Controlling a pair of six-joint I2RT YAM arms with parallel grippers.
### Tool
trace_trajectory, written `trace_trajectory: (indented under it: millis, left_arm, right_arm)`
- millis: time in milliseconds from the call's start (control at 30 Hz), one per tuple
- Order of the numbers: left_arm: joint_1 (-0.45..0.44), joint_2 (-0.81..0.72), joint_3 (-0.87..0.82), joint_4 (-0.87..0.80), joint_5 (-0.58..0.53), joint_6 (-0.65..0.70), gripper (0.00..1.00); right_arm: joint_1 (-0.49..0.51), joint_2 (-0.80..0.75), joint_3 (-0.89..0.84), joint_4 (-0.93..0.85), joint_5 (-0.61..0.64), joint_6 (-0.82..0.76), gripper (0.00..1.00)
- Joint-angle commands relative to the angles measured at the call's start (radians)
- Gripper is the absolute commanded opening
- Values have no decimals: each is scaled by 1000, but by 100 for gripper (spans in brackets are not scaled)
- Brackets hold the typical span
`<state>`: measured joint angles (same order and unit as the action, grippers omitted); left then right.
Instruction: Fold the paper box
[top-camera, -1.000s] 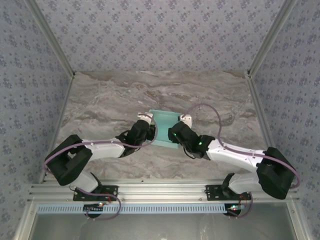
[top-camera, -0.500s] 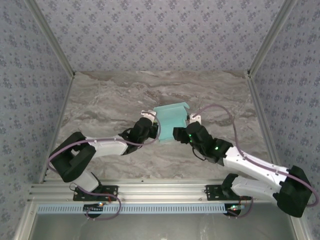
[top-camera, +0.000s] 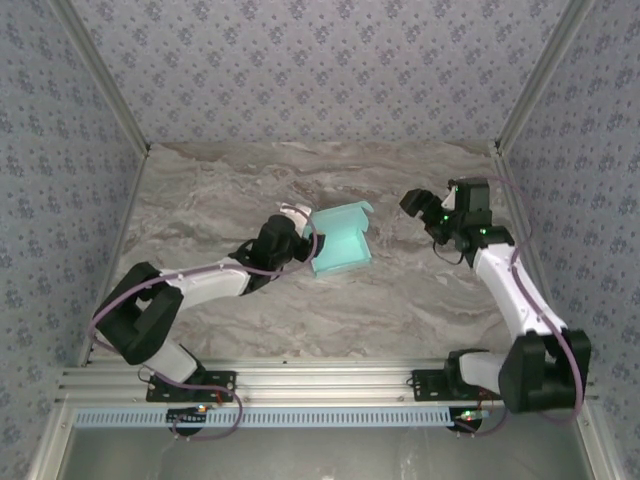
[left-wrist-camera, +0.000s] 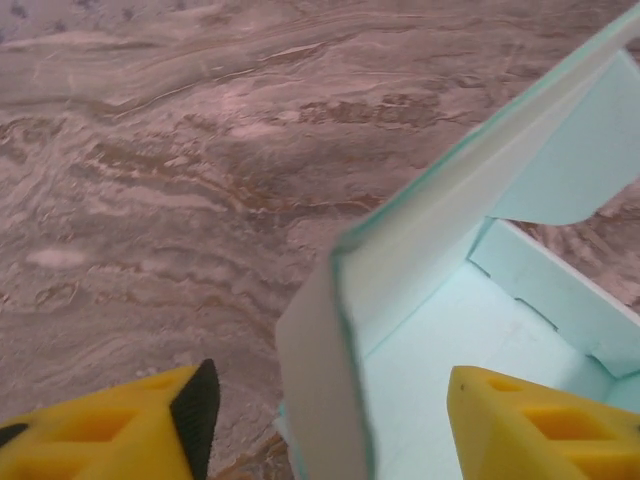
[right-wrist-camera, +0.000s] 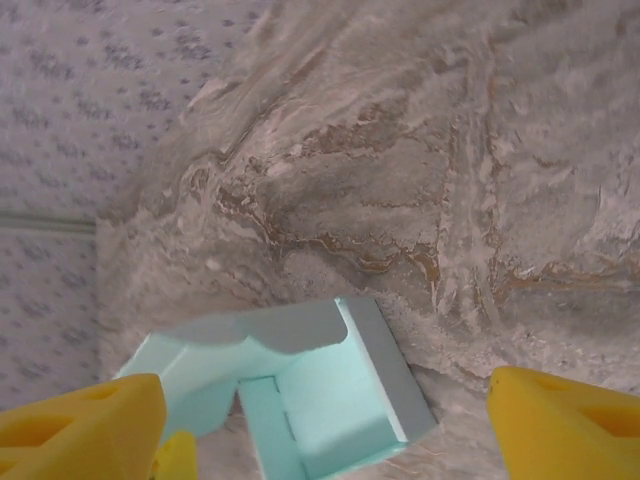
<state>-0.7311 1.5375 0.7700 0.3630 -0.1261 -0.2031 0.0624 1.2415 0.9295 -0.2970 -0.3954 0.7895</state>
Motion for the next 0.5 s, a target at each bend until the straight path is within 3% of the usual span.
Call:
trace_trajectory:
  millis: [0,67,133,233,267,333,467]
  left_arm:
    - [29,-88,45,-85,150,-52,72]
    - [55,-138,61,-165,187,-100,82]
    - [99,-188,99,-311,169,-210,99]
    - [222,-211,216,-628,186,-468,99]
    - [267,-206,243,-684,245,-503,99]
    - [357,-188,265,-733,367,-560,99]
    - [444,-130,233,-705,499,-725,99]
  right_arm:
    - [-19,82,62,-31,-177,163,87]
    - [-23,151,114,-70,-173,182,91]
    - [-26,235,198,-148,-178,200,93]
    - [-16,338,298,-189,-222,203,94]
    - [-12,369,311,-183,-235,211,94]
    - [0,424,332,-168,-251,242,94]
    - [22,475,327,-92,-259,354,94]
